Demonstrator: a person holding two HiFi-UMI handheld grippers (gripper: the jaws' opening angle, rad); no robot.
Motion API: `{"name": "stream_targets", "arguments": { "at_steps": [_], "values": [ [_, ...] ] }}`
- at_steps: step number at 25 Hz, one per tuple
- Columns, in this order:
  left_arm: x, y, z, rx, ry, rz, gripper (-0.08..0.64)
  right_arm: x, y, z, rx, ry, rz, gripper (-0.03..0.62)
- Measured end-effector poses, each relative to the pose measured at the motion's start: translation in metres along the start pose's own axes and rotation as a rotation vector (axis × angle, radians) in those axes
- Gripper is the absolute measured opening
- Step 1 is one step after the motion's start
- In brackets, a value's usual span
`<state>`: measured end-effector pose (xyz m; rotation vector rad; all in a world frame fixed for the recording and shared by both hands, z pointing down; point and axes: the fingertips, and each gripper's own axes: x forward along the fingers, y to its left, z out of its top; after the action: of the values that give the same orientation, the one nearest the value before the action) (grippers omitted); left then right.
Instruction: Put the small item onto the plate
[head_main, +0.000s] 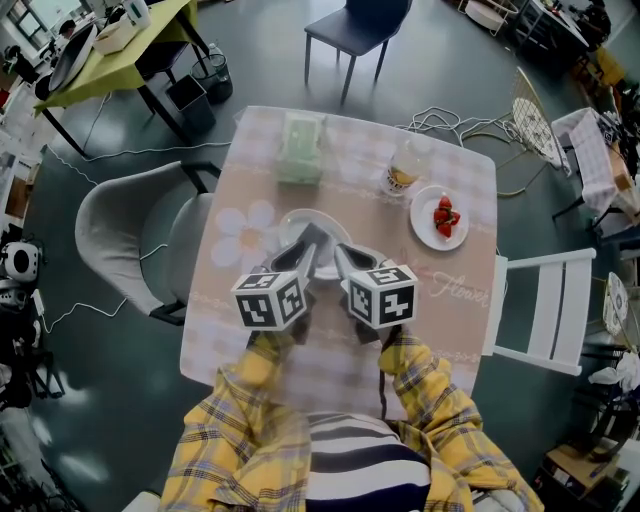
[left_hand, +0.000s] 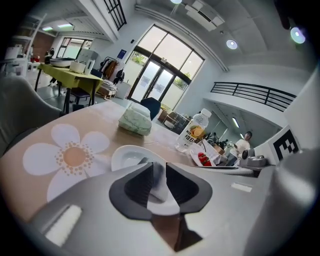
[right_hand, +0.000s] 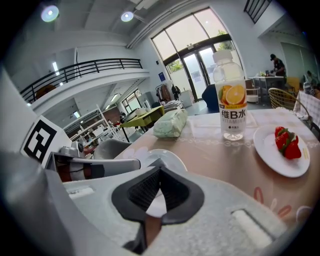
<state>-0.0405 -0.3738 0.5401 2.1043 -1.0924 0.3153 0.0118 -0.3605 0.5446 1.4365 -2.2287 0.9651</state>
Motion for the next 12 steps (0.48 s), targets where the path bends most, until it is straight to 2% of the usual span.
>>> {"name": "stream_targets", "arguments": {
  "at_steps": [6,12],
  "values": [
    [-0.016,0.000,-0.005,0.005,-0.015,0.010,0.007,-0.011,0.003,0.002,0.001,-0.001,0.009,0.002],
    [-0.030,-0.014,-0.017,-0.042,-0.012,-0.042,0.002,-0.025,0.003,-0.005,-0.002,0.012,0.007,0.002]
  ]
}}
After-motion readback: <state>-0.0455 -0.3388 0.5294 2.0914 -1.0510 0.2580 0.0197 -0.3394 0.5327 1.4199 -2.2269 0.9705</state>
